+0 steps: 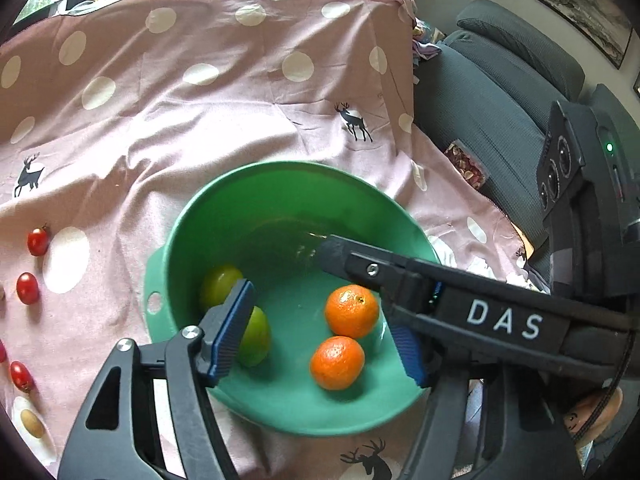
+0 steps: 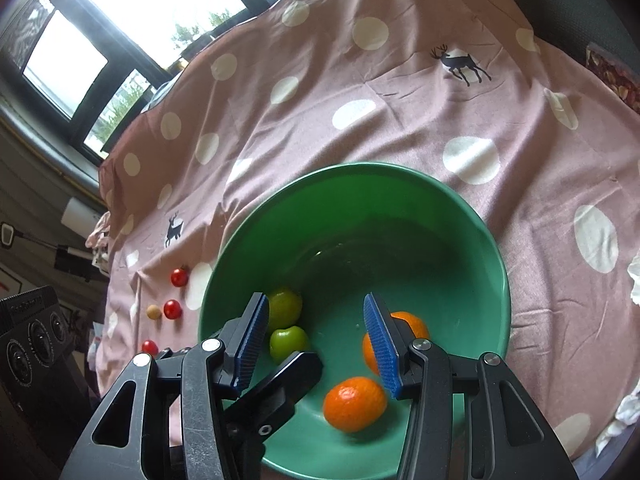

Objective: Organize fruits
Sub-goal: 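Move both tools from the bowl to the red cherry tomatoes on the sheet, then close the left gripper on a cherry tomato while the right gripper grasps another, then carry both held cherry tomatoes over the green bowl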

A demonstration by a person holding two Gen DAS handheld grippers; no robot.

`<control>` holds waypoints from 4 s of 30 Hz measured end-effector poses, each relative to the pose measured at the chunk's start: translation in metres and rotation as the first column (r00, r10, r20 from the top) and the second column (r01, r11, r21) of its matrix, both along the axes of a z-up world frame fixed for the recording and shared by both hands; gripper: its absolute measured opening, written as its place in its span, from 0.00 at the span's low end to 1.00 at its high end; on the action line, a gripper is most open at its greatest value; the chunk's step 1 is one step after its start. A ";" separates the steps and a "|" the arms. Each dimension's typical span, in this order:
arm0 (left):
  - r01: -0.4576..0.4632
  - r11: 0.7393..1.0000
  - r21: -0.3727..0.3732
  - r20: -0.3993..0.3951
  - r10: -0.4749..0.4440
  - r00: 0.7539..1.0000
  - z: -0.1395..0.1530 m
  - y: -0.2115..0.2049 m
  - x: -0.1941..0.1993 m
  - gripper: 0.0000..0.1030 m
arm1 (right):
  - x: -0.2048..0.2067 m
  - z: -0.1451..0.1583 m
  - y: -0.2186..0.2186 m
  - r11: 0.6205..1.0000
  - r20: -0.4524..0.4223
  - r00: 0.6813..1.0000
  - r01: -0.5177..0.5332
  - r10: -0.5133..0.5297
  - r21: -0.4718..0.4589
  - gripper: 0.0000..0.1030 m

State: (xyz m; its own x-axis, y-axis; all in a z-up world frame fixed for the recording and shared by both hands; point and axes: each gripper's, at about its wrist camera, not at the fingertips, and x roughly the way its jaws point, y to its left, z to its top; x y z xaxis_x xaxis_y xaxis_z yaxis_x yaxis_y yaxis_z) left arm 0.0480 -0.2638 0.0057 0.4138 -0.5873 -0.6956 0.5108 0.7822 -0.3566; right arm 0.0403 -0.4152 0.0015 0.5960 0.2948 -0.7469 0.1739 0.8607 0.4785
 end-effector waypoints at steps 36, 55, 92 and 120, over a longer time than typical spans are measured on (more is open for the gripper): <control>-0.484 0.868 0.114 -0.198 0.497 0.845 -0.045 0.272 0.053 0.37 | 0.041 0.001 0.235 0.860 -0.003 0.863 -0.504 0.505 -0.082 0.58; -0.475 0.854 0.210 -0.232 0.516 0.825 -0.075 0.267 0.069 0.25 | 0.052 -0.059 0.296 0.754 -0.155 0.769 -0.639 0.620 -0.156 0.34; -0.407 0.910 0.083 0.119 0.397 0.910 0.027 0.199 -0.010 0.25 | 0.008 0.033 0.169 0.945 0.142 0.939 -0.294 0.314 -0.142 0.29; -0.083 0.993 0.087 0.103 0.074 0.992 0.020 0.028 -0.024 0.25 | -0.018 0.047 0.014 0.997 0.163 0.985 0.063 -0.054 -0.052 0.29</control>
